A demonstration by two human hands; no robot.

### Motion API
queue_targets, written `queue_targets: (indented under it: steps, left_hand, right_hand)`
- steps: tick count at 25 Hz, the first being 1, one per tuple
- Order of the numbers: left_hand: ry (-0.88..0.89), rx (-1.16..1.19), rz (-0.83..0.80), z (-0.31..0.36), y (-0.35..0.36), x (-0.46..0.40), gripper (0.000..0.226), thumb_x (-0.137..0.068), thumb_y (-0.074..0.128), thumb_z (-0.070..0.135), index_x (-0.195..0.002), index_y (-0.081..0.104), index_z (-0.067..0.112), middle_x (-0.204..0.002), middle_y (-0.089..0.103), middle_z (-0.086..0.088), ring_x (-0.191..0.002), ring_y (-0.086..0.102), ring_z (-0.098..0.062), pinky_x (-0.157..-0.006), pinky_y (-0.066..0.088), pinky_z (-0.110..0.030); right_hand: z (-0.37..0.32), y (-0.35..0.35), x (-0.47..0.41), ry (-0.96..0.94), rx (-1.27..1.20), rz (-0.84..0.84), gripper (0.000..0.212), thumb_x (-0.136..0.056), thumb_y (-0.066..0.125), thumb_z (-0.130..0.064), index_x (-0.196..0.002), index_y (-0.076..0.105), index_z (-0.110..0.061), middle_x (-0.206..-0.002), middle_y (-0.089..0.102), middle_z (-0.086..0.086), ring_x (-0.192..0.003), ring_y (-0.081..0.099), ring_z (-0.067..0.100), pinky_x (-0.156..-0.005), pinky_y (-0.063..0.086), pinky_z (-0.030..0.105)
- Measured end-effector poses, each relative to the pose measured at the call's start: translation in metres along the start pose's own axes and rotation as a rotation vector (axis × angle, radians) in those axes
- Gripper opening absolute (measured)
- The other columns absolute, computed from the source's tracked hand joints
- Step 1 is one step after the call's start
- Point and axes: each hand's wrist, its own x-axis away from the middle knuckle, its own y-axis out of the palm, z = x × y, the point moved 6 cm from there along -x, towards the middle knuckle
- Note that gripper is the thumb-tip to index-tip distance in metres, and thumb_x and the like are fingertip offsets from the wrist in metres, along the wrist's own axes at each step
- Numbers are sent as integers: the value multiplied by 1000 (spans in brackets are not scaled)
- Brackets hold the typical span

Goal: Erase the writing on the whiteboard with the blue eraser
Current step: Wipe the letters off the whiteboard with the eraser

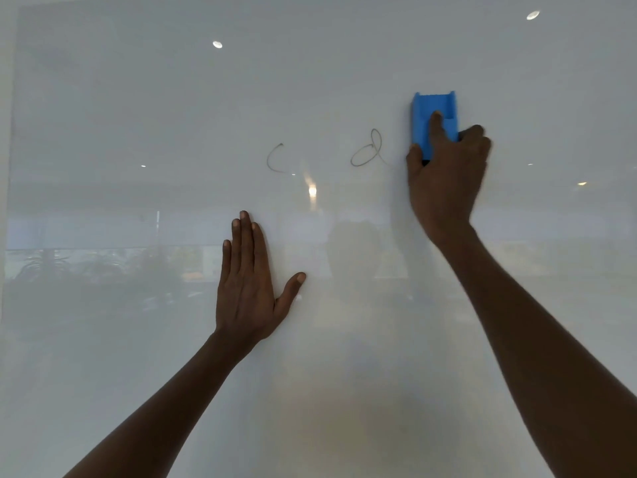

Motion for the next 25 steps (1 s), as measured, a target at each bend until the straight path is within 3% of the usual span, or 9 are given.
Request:
queue_targets:
  steps: [6,10,14,20,25]
  left_hand:
    - [-4,4,-1,-1,-1,1,97,-99,29,69,-162,4,-1,-172,-4,-16,-161,-5,-29,-131,1,-40]
    - [-14,6,-14,-1,0,2,97,-99,31,67,-162,5,-2,-172,-3,-17,-161,-4,-29,-131,3,-42]
    - [0,27,2,-1,0,2,96,-99,31,67,-162,5,-2,-172,-2,-17,-161,-4,-29,-131,6,-44]
    - [-6,33,-12,-3,-1,3,94,-100,30,66,-162,6,-2,-172,-3,-17,-161,-4,-29,-131,4,-43]
    - [27,82,-46,-5,-5,1,91,-101,32,60,-162,3,-1,-172,-5,-16,-161,-6,-27,-131,2,-39]
  right_hand:
    - [-96,29,53,-306,-40,-84,53,-98,47,-37,-147,34,-22,-122,48,14,-107,46,28,-86,41,38]
    - [-104,35,83,-480,-33,-187,53,-98,49,-36,-147,36,-23,-121,49,14,-105,46,25,-86,45,36]
    - [-88,24,74,-584,-33,-258,52,-94,54,-30,-145,41,-25,-119,49,15,-107,48,29,-87,45,42]
    - [2,-11,-2,-294,-35,-128,52,-92,59,-31,-142,46,-25,-117,50,22,-109,47,39,-90,44,46]
    - [62,-27,0,-45,-56,-21,54,-95,55,-34,-145,42,-20,-115,47,24,-108,47,37,-89,47,45]
